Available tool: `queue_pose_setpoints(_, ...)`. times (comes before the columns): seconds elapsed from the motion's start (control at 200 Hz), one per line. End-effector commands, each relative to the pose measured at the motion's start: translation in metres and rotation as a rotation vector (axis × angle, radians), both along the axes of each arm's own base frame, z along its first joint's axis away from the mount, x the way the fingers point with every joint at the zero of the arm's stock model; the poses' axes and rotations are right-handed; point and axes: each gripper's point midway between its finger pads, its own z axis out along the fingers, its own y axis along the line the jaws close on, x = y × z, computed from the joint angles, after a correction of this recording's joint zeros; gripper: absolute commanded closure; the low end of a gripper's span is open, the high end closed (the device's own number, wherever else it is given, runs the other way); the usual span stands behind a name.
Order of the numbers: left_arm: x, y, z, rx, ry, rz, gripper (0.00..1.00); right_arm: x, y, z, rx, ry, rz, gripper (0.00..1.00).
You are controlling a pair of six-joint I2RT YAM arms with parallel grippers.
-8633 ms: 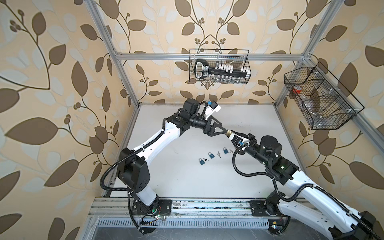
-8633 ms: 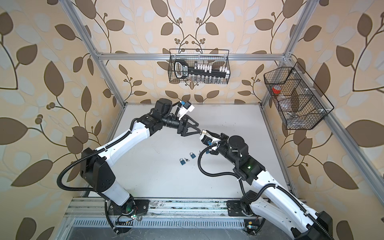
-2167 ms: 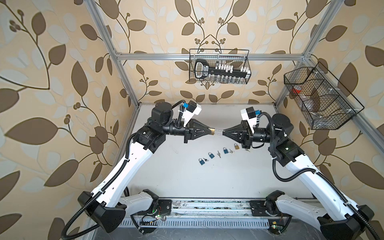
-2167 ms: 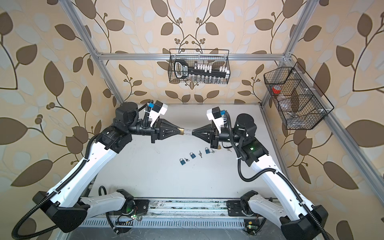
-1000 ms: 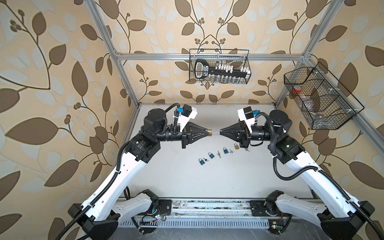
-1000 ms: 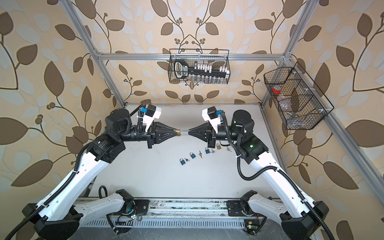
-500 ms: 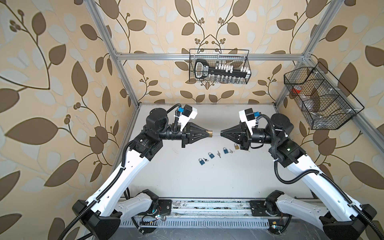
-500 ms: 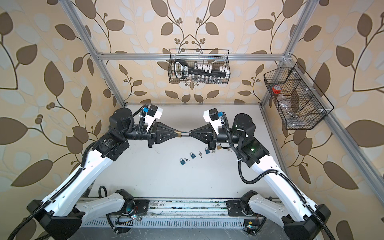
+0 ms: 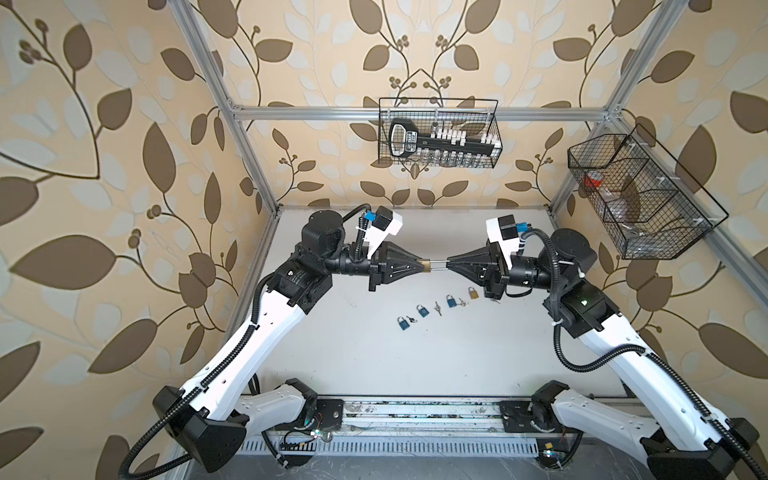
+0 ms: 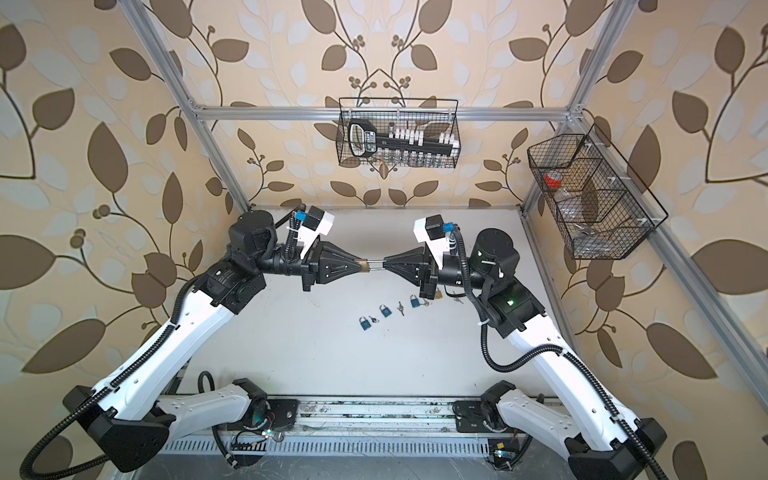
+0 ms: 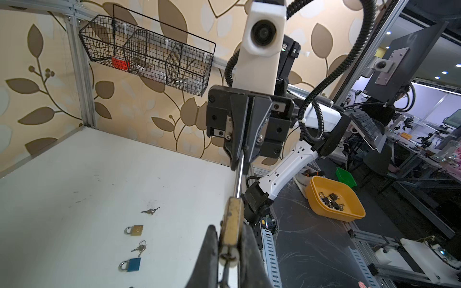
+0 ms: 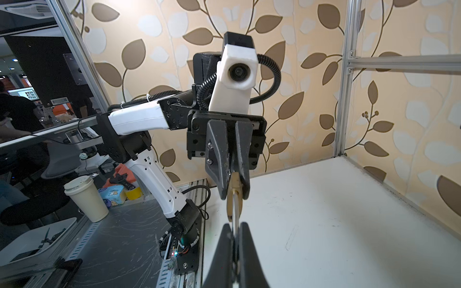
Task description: Lock with the key
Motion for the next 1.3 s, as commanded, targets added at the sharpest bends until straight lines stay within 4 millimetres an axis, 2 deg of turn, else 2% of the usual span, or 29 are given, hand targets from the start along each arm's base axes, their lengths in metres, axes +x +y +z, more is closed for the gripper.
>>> queue_pose_setpoints(0.0,0.014,-0.007,0.002,0.012,-0.057,0.087,1.00,-0.021,0.012,-0.007,0.002,0.060,0.151,1.00)
queue_pose_setpoints(0.175,0.016,-0.005,0.007,0.021,-0.090,0.110,1.00,-0.013,0.013,-0.016,0.002,0.176,0.117,1.00)
queue_pose_setpoints(0.35,0.011,-0.014,0.004,0.021,-0.062,0.044,1.00,-0.004,0.017,-0.019,0.014,0.206,0.093,1.00)
queue_pose_setpoints(0.47,0.002,-0.036,-0.005,0.032,-0.038,-0.026,1.00,-0.008,0.039,-0.026,-0.045,0.156,0.099,1.00)
queue_pose_setpoints(0.565,0.003,-0.042,-0.006,0.003,-0.013,-0.047,1.00,-0.012,0.050,-0.033,-0.071,0.139,0.118,1.00)
queue_pose_setpoints(0.66,0.007,-0.038,-0.002,-0.003,-0.027,0.006,1.00,-0.008,0.043,-0.033,-0.074,0.109,0.073,1.00)
queue_pose_setpoints(0.77,0.012,-0.027,0.004,-0.015,-0.021,0.036,1.00,-0.003,0.021,-0.027,-0.065,0.059,0.007,1.00)
queue_pose_setpoints(0.89,0.009,-0.027,0.007,-0.006,-0.003,0.013,1.00,-0.001,0.003,-0.022,-0.059,0.004,-0.044,1.00)
queue_pose_setpoints(1.055,0.001,-0.028,0.005,-0.002,0.009,-0.043,1.00,-0.005,0.002,-0.012,-0.049,-0.054,-0.033,1.00)
queue_pose_setpoints(1.16,0.003,-0.024,0.003,0.008,-0.014,0.003,1.00,-0.001,0.002,-0.012,-0.075,-0.076,-0.049,1.00)
queue_pose_setpoints(1.295,0.012,-0.016,-0.005,0.061,-0.040,0.105,0.69,0.011,-0.002,-0.022,-0.142,-0.072,-0.113,1.00)
